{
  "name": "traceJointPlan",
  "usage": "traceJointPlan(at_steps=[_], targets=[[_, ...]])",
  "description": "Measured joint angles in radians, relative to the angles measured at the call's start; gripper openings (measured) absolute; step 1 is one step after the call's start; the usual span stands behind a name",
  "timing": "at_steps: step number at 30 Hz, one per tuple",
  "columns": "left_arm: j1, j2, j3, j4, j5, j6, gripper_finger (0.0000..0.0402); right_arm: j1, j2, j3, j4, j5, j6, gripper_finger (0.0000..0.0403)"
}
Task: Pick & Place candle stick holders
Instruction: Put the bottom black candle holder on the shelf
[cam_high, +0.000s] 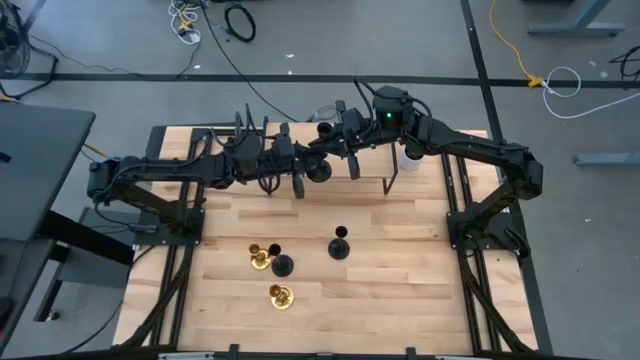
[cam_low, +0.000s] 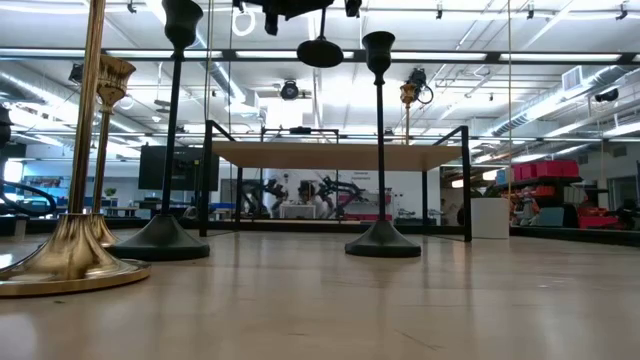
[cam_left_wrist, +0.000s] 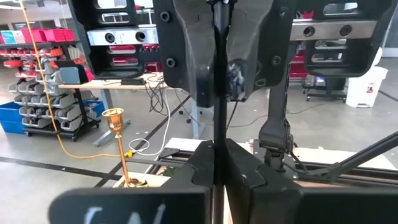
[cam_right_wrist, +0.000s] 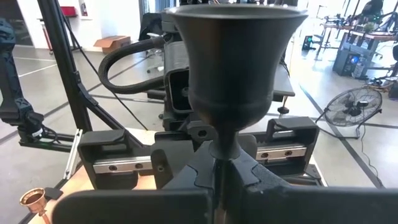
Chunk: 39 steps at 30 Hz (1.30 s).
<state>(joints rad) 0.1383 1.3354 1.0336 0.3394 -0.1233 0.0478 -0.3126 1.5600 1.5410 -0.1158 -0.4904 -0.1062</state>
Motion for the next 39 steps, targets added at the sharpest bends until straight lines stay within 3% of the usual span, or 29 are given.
traceJointPlan(at_steps=[8, 12, 16, 29, 39], targets=[[0.022, 0.000, 0.000, -0.002, 0.014, -0.021, 0.0014, -0.001, 0.000, 0.000, -0.003, 0.008, -0.005, 0.0008], [0.022, 0.000, 0.000, -0.002, 0.019, -0.029, 0.0014, -0.001, 0.000, 0.000, -0.004, 0.014, -0.006, 0.0029], [0.022, 0.000, 0.000, -0.002, 0.019, -0.036, 0.0014, -0.001, 0.000, 0.000, -0.008, 0.028, -0.007, 0.0068], [0.022, 0.000, 0.000, -0.002, 0.016, -0.036, 0.0014, 0.000, 0.000, 0.000, -0.016, 0.019, 0.010, 0.0246], [0.038, 0.000, 0.000, -0.032, 0.000, -0.036, 0.0014, 0.000, -0.003, 0.000, -0.060, 0.022, 0.011, 0.0305]])
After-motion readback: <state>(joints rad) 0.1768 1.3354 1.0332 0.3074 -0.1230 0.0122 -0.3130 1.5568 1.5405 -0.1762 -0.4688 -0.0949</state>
